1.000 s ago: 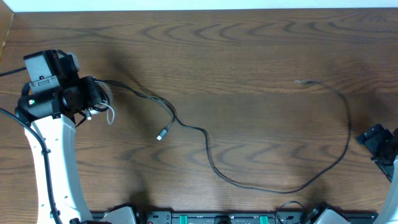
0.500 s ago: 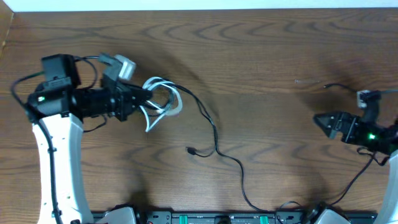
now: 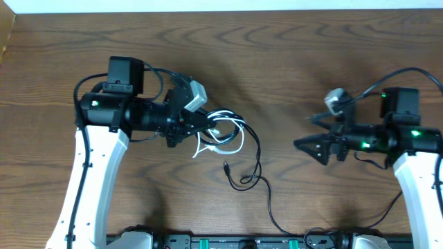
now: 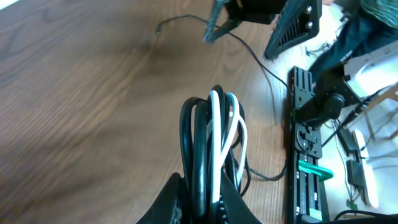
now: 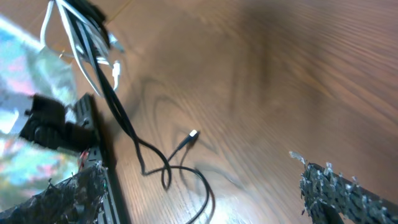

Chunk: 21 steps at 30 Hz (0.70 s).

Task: Untangle cables
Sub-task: 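Bring the right gripper back to the coil held by the left gripper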

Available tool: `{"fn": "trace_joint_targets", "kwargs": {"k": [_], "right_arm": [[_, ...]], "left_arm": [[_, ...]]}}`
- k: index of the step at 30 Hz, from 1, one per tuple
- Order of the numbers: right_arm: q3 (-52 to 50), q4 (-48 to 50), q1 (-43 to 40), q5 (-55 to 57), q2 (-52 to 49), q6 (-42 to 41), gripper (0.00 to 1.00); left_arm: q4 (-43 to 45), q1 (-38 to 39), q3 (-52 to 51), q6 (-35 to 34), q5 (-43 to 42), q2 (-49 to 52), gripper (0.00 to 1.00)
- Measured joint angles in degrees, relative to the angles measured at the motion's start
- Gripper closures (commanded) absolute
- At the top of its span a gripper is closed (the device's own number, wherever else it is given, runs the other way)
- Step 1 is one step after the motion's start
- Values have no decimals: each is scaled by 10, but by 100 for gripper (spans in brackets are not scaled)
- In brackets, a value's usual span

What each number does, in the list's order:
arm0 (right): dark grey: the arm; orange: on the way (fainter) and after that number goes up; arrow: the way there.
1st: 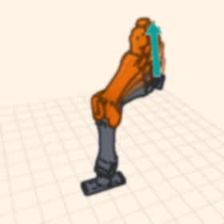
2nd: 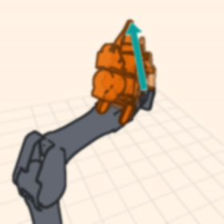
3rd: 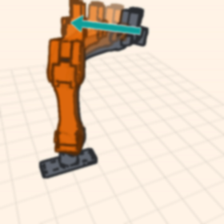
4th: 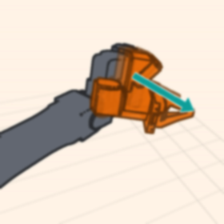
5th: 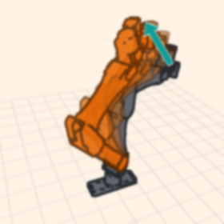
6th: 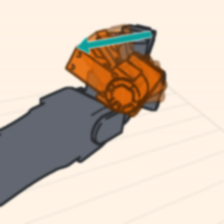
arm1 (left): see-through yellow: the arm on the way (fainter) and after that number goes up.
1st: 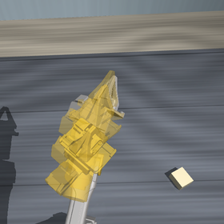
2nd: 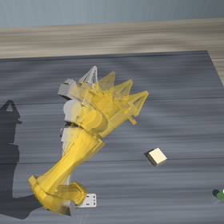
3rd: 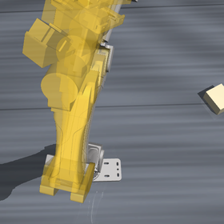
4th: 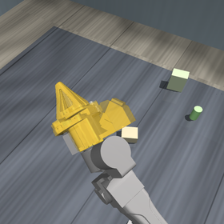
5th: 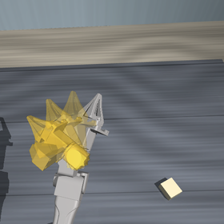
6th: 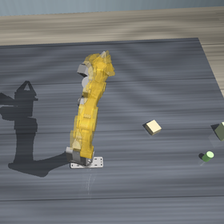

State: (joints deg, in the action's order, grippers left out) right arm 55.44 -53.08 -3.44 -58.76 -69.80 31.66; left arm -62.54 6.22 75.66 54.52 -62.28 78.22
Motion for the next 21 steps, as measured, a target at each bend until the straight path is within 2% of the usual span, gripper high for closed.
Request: {"fn": "trace_joint_targets", "kwargs": {"k": [6,11,17,21], "right_arm": [[0,79,91,-4,0,-3,1],[0,156,138,-5,0,-38,6],[0,179,173,-3,0,-53,8],[0,186,201,0,0,-55,6]], "left_arm": [[0,64,0,19,5,0,92],[1,112,0,29,22,0,92],[0,134,0,36,41,0,92],[-1,146,0,38,43,0,92]]}}
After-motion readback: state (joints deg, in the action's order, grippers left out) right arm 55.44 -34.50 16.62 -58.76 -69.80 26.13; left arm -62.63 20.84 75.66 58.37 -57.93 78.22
